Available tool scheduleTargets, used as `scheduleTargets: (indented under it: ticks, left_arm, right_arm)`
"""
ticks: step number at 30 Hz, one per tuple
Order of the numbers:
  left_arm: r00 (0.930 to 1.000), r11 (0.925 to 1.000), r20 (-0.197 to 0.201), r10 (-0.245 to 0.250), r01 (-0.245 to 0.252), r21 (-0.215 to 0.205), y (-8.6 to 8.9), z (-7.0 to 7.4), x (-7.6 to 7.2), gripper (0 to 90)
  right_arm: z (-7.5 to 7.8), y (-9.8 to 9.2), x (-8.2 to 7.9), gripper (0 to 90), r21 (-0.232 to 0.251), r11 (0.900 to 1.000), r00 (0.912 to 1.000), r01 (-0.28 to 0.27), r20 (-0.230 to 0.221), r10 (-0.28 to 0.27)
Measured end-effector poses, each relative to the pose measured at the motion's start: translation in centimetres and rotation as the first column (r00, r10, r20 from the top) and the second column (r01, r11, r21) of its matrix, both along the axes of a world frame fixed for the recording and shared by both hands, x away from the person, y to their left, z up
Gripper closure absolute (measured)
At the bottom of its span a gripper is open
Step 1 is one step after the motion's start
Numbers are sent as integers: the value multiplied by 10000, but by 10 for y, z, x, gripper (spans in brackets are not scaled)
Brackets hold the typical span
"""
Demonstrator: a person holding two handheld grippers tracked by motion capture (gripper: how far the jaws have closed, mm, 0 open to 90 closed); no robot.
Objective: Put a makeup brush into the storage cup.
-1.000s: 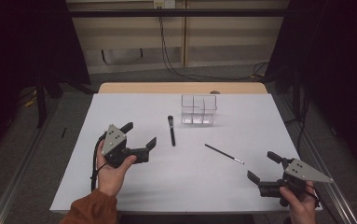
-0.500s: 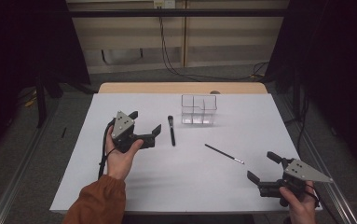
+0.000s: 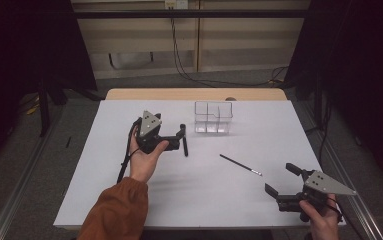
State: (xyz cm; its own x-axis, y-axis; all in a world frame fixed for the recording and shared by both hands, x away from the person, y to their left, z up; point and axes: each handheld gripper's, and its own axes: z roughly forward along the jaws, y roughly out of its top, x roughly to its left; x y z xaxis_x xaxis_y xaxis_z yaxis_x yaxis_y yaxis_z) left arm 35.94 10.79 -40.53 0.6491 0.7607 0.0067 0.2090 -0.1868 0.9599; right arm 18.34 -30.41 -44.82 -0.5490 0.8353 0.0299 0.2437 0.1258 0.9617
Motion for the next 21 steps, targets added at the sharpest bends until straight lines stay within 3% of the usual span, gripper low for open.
scheduleTargets:
  ticks: [6,8,12,18,21]
  left_arm:
    - [9996,9998,-216,208,-206,74,-5,-8,15,50]
    - [9994,9993,-170,291,-287,226,-6,-7,18,50]
    - [9988,9989,-121,472,-472,15,-8,-1,21,51]
    - [9995,9993,-42,320,-319,194,-16,5,33,50]
    - [9993,9988,-275,266,-255,416,-19,2,40,50]
  right_arm:
    - [0,0,0,0,-12,10000,10000,-5,-3,5]
    - [0,0,0,0,-11,10000,10000,-21,-8,21]
    - [0,0,0,0,14,10000,10000,-3,-28,3]
    - [0,0,0,0,8,10000,10000,-14,-44,14]
    - [0,0,0,0,19,10000,10000,-11,-39,11]
